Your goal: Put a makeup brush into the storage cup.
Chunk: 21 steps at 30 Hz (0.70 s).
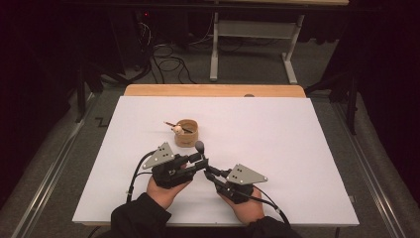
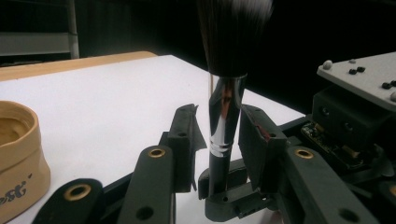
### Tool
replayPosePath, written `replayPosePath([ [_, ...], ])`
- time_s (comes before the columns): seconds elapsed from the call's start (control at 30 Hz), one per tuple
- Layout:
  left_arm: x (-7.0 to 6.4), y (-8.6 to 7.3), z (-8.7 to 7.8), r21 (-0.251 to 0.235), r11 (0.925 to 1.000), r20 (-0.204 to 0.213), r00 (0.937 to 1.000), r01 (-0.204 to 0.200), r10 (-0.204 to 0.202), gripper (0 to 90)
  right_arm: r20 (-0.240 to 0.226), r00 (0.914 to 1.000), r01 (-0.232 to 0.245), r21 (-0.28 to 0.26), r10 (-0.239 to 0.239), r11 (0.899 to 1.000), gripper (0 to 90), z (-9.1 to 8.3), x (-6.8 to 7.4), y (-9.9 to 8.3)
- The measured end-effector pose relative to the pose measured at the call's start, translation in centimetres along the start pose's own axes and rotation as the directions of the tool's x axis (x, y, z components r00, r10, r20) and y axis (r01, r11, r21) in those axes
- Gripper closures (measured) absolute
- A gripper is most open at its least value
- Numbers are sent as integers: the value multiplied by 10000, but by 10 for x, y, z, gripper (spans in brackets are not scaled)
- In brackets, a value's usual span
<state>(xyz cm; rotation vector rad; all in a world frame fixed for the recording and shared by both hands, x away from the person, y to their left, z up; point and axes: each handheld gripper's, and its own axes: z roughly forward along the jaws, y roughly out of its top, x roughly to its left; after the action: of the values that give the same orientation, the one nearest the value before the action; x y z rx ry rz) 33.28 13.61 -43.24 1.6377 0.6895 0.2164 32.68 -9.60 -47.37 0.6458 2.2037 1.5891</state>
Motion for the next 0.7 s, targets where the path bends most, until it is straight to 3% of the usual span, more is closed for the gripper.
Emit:
replayPosePath([
  [0.23, 0, -2, 1, 5, 10000, -5, 10000, -59, 59, 762, -26, 10000, -64, -12, 64, 10000, 804, 0, 0, 0],
  [0.5, 0, -2, 1, 9, 10000, -19, 10000, -58, 58, 773, -7, 10000, -90, -47, 90, 9999, 785, 1, 0, 0],
  [0.7, 3, 0, -3, -42, 10000, -208, 9998, -77, 77, 774, -146, 9996, -248, -180, 246, 9995, 587, 0, 0, 1],
])
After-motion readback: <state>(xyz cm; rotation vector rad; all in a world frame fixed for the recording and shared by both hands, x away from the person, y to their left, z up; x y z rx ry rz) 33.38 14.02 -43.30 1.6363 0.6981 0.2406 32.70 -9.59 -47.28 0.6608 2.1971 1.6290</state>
